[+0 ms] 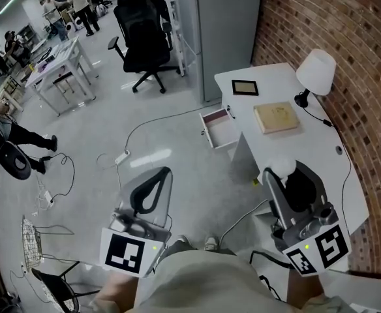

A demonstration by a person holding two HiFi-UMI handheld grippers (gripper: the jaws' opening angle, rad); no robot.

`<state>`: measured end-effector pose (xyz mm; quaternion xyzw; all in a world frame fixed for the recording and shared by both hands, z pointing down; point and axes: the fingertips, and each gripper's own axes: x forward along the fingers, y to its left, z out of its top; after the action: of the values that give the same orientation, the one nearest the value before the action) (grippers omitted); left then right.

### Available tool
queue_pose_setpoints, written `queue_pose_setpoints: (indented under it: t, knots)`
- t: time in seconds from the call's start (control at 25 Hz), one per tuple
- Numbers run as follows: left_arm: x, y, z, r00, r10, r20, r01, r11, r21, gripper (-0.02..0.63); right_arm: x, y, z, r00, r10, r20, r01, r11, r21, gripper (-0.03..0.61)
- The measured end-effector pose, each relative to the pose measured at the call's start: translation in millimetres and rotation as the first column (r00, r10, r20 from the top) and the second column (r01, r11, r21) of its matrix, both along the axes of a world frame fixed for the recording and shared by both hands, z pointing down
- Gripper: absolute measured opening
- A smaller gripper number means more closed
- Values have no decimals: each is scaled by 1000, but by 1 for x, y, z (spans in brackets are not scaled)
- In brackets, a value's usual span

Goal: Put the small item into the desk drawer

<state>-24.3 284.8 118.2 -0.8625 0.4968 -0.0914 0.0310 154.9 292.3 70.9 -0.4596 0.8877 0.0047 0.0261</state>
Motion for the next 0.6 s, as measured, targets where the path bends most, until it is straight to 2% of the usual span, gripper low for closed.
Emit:
queue_pose_setpoints:
  t: [0.4,0.6]
  knots:
    - [19,-2,-3,1000,22,-3,-22,1000,15,2,13,5,11,1000,5,-2,-5,1000,-25,130]
    - [17,-5,-9,1000,28,-12,-27,999,45,2,4,4,18,1000,-13,-19,13,1000,-27,130]
